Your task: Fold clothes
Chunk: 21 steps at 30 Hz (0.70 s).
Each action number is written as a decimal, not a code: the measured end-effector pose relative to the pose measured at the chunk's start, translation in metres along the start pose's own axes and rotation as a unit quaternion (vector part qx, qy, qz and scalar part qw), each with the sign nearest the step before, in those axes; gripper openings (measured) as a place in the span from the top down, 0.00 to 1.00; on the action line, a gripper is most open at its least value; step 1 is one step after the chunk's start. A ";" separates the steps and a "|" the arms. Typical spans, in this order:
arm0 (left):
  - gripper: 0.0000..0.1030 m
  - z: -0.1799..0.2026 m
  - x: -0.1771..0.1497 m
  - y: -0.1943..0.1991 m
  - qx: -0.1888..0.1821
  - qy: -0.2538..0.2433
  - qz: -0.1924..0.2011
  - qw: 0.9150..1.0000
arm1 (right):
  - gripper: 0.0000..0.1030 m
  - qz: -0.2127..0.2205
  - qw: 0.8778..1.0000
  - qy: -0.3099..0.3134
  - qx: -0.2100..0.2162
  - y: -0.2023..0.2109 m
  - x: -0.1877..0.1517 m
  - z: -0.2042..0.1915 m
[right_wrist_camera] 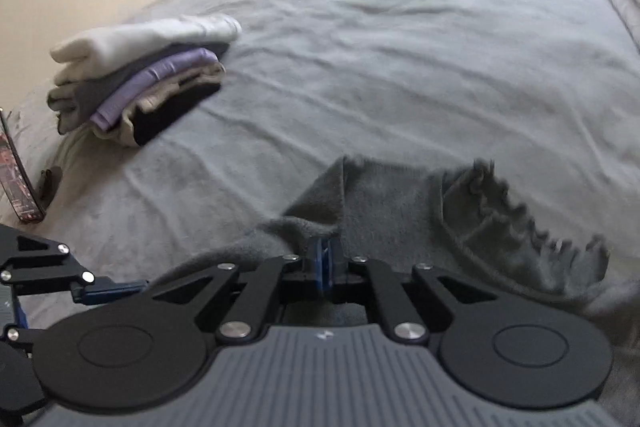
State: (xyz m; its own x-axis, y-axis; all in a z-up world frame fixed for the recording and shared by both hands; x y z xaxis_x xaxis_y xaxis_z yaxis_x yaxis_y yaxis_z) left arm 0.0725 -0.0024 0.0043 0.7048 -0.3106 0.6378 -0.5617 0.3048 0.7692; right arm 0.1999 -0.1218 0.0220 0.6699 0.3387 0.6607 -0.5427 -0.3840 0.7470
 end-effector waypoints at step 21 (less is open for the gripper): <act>0.69 -0.047 0.018 0.004 -0.074 0.161 0.044 0.983 | 0.53 0.014 0.996 -0.006 -0.089 0.084 -0.071 0.004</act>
State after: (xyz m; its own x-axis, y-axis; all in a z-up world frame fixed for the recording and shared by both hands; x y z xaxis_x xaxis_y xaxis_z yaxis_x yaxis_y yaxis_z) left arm 0.1034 0.0351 0.0171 0.7696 0.0163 0.6383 -0.5748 0.4528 0.6816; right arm 0.1090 -0.1814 0.0376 0.6594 0.3186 0.6810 -0.6411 -0.2348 0.7307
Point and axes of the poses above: each gripper's, at about its wrist camera, not at the fingertips, and y roughly against the way its jaws point, z to its right, x to its top, the point moved 5 cm from there along -y, roughly the way its jaws point, and after that the axes turned 9 degrees about -x, right-handed, at the moved point
